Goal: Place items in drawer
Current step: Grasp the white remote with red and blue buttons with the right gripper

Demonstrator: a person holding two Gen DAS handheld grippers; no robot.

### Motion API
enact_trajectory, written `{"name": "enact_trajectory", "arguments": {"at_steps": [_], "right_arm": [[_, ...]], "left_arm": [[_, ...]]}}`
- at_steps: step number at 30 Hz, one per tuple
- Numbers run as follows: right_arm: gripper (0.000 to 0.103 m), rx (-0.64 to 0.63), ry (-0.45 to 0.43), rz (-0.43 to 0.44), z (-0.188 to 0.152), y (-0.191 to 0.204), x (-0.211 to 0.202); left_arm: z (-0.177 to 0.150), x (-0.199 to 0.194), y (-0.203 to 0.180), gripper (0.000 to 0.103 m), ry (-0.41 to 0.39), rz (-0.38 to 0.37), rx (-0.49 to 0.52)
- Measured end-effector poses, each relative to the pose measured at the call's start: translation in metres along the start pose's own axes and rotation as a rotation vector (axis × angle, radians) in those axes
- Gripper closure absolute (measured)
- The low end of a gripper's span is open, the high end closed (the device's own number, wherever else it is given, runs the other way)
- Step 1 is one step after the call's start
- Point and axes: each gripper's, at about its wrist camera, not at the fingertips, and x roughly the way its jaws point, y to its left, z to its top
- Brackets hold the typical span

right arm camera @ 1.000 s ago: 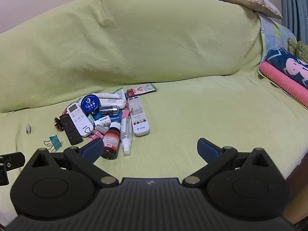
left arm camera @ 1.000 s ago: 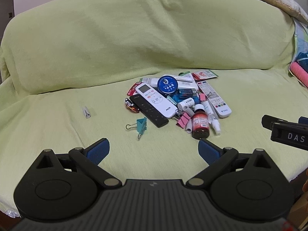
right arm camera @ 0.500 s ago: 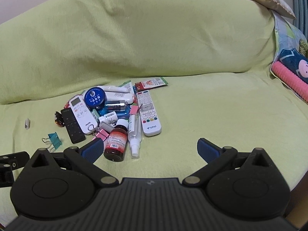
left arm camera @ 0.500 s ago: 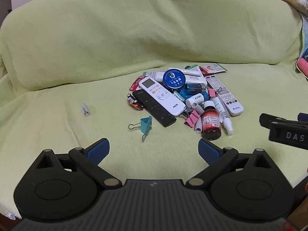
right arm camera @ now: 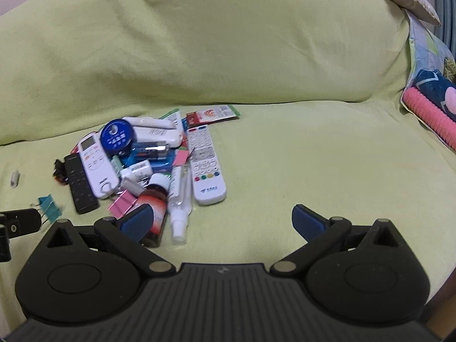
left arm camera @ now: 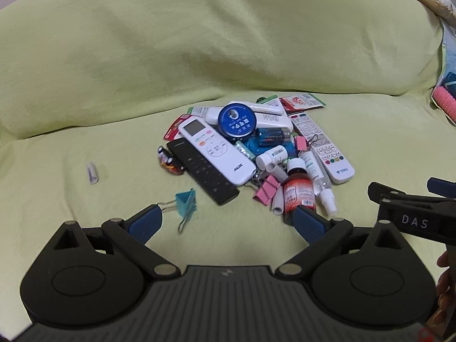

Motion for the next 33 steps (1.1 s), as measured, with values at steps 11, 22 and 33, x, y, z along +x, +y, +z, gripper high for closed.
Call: {"name": "enact_trajectory", "arguments": {"at_steps": [11,22,33], "right_arm": [[0.001,-0.061,0.011,0.023,0.005,-0.006,0.048],[0.038,-0.132,0.075,0.071,0.008,-0.002,0.105],[0.063,-0.265,0.092,0.096,0.011,0.01,0.141]], "left_arm": [[0.012,0.036,-0.008,0.004,-0.005,-0.015,0.035],[0.023,0.061,-0.014,0.004,-0.009,-0.043,0.039],[0.022,0.071,-0.011,0.004,0.009,-0.039,0.024]]}}
